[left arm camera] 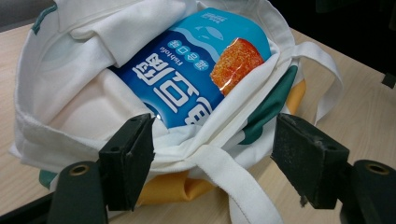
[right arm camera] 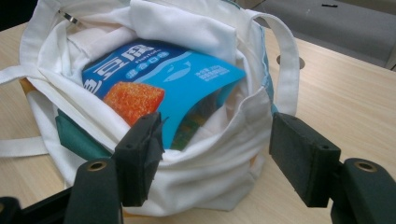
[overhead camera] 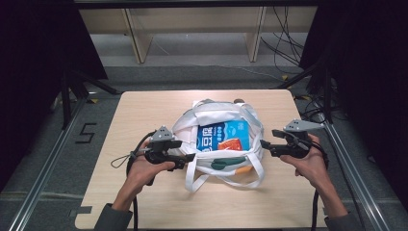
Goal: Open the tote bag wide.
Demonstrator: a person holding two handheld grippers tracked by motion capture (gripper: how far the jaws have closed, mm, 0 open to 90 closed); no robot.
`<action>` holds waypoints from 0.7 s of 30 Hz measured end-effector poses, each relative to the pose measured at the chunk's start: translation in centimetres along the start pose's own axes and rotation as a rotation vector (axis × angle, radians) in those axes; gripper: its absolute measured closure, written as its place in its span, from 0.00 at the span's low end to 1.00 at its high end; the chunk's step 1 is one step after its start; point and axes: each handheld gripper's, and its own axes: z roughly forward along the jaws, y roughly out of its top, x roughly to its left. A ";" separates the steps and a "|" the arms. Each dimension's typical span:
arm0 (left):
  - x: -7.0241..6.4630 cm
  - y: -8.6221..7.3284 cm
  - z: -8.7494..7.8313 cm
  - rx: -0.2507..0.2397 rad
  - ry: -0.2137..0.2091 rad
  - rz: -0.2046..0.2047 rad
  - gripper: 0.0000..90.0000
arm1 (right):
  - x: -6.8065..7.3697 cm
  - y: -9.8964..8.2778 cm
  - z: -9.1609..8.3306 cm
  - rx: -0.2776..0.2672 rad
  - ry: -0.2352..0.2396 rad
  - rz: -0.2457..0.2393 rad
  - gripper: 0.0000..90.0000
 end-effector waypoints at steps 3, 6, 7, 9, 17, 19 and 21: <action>-0.2 -0.3 -0.3 0.003 0.010 0.006 0.31 | 0.2 -0.3 0.0 0.006 -0.006 0.015 0.39; -0.2 -0.7 -0.5 0.005 0.015 0.009 0.30 | 0.4 -0.5 -0.2 0.013 -0.005 0.018 0.38; -0.2 -0.8 -0.5 0.012 0.016 0.002 0.30 | 0.5 -0.6 -0.2 0.011 -0.002 0.017 0.38; -0.2 -1.0 -0.5 0.013 0.006 -0.003 0.30 | 0.5 -0.6 -0.2 0.016 -0.001 0.010 0.38; 0.1 -2.8 -0.8 0.049 0.027 0.013 0.29 | 1.5 -1.8 -0.8 0.023 -0.008 0.013 0.30; 0.0 -3.1 -0.8 0.023 0.030 0.002 0.28 | 1.5 -2.2 -1.0 0.021 -0.014 0.016 0.28; -0.1 -3.4 -1.0 0.008 0.030 -0.008 0.28 | 1.5 -2.7 -1.1 0.019 -0.016 0.026 0.28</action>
